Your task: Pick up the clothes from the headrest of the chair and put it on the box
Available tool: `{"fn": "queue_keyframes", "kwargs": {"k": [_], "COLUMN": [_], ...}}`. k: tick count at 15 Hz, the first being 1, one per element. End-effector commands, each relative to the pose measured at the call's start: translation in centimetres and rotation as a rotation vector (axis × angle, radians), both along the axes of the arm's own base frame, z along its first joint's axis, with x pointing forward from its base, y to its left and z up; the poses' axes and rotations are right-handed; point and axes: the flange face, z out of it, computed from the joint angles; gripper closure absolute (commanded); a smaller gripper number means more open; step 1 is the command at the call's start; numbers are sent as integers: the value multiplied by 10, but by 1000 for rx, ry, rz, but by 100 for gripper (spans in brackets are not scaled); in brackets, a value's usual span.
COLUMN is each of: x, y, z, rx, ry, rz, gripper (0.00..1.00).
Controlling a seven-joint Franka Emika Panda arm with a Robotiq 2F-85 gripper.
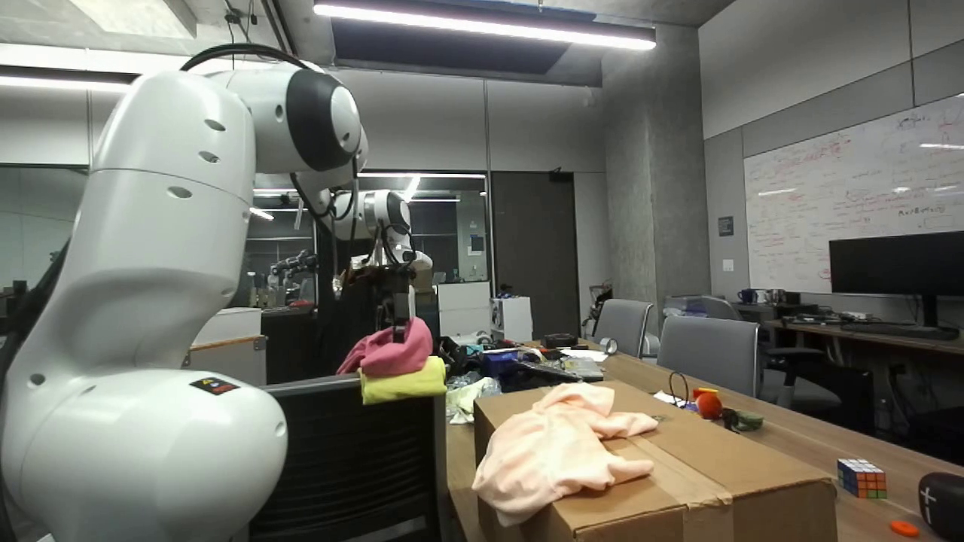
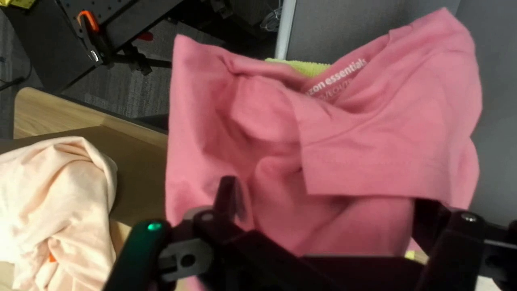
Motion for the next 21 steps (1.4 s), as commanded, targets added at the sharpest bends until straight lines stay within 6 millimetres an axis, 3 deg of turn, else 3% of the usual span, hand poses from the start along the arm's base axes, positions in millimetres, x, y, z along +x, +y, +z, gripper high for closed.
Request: {"fn": "queue_keyframes", "kwargs": {"k": [1, 2, 7, 12, 16, 21], "x": [-8, -10, -13, -21, -29, -39], "y": [-4, -5, -5, -2, -4, -11], "z": [-10, -11, -4, 26, 54, 105], "rx": [-11, -14, -4, 9, 13, 11], "ry": [1, 2, -25, -100, -168, -273], "rz": [-13, -10, -5, 9, 15, 14], "gripper": [25, 26, 66, 99, 97, 97]}}
